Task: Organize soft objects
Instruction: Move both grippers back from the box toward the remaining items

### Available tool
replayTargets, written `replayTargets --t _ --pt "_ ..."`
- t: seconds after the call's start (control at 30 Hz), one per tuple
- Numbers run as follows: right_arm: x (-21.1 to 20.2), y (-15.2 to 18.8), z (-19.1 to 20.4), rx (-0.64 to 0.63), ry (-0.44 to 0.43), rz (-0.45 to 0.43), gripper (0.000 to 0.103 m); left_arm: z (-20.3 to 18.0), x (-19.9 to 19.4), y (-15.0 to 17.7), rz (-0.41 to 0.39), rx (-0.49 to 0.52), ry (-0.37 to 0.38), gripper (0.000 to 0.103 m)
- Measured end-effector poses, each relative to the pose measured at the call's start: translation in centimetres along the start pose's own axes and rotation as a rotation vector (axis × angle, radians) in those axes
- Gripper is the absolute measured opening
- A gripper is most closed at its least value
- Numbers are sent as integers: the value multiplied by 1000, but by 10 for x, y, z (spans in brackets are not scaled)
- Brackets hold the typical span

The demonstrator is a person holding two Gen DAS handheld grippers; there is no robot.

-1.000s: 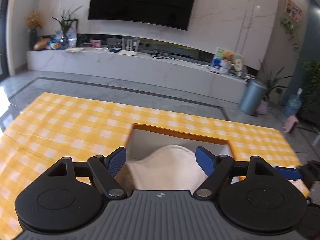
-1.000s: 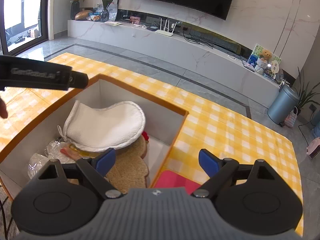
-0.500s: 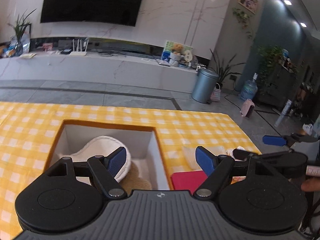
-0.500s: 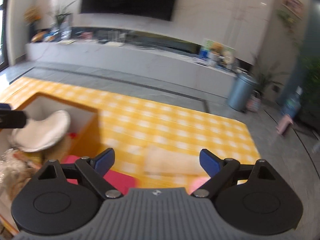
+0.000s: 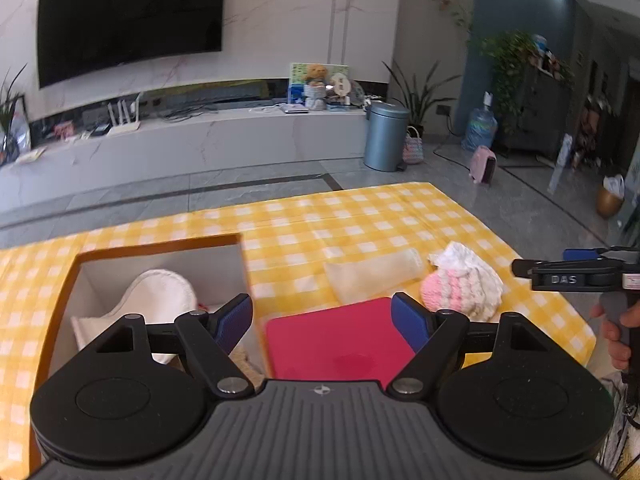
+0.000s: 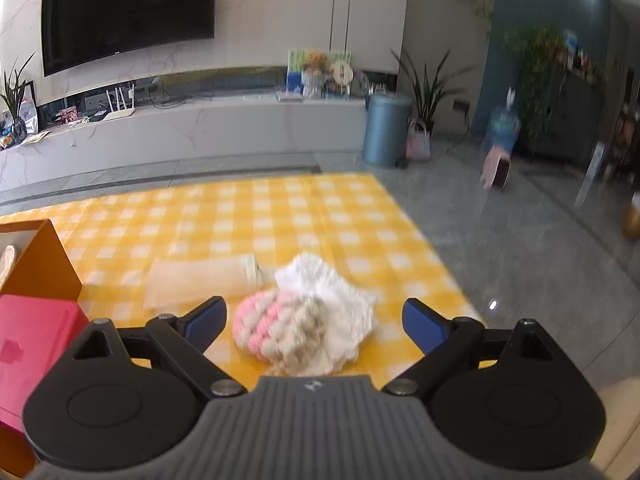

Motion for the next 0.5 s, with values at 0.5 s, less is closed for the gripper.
replayTargets --t 0.5 --pt "50 32 -42 187 -14 130 95 -84 47 15 148 7 140 93"
Point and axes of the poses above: each gripper's, at about its wrist camera, not at the fingertips, and x roughly the way its jaws point, z to its left, y to its underside, the point moved 5 cm from there along x, roughly the way its jaws point, and after that the axes turned 12 degrees about -x, right-handed, at the moved point
